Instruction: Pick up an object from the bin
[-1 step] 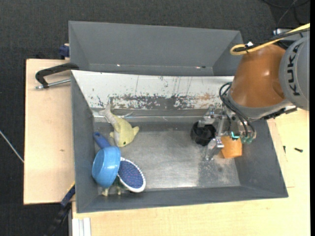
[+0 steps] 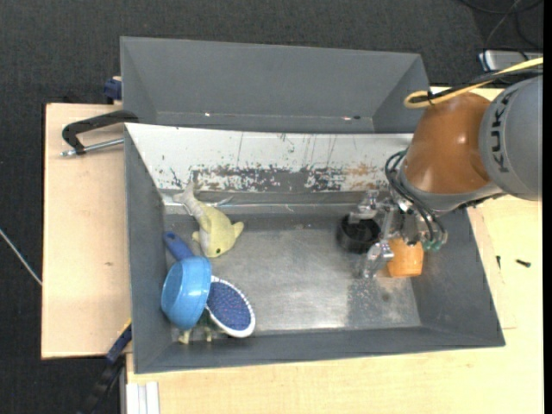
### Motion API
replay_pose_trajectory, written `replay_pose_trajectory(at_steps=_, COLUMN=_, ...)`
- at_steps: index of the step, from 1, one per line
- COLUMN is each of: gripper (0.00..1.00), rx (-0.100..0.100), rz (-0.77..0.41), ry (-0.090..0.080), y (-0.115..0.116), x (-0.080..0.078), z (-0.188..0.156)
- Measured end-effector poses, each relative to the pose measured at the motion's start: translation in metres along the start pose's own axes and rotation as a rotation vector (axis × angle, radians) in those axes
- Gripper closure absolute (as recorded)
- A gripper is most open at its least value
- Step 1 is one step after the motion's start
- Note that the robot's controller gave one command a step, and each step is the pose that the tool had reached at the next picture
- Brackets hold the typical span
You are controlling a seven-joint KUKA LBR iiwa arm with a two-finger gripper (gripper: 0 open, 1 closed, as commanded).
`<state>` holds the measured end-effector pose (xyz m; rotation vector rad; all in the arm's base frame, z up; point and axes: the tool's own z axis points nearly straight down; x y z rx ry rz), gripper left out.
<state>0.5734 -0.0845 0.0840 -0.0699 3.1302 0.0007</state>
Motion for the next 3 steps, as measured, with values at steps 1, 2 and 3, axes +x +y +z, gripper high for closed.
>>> replay_pose_trajectory(at_steps=1, gripper=0.00, rx=0.005, rz=-0.121, ry=-0.015, y=0.031, x=0.023, z=0.005)
replay_pose_trajectory(at_steps=2, gripper=1.00, rx=0.004, rz=-0.123, ry=-0.023, y=0.032, x=0.021, z=0.004)
replay_pose_trajectory(at_steps=3, gripper=1.00, rx=0.003, rz=-0.133, ry=-0.005, y=0.012, x=0.003, z=-0.192)
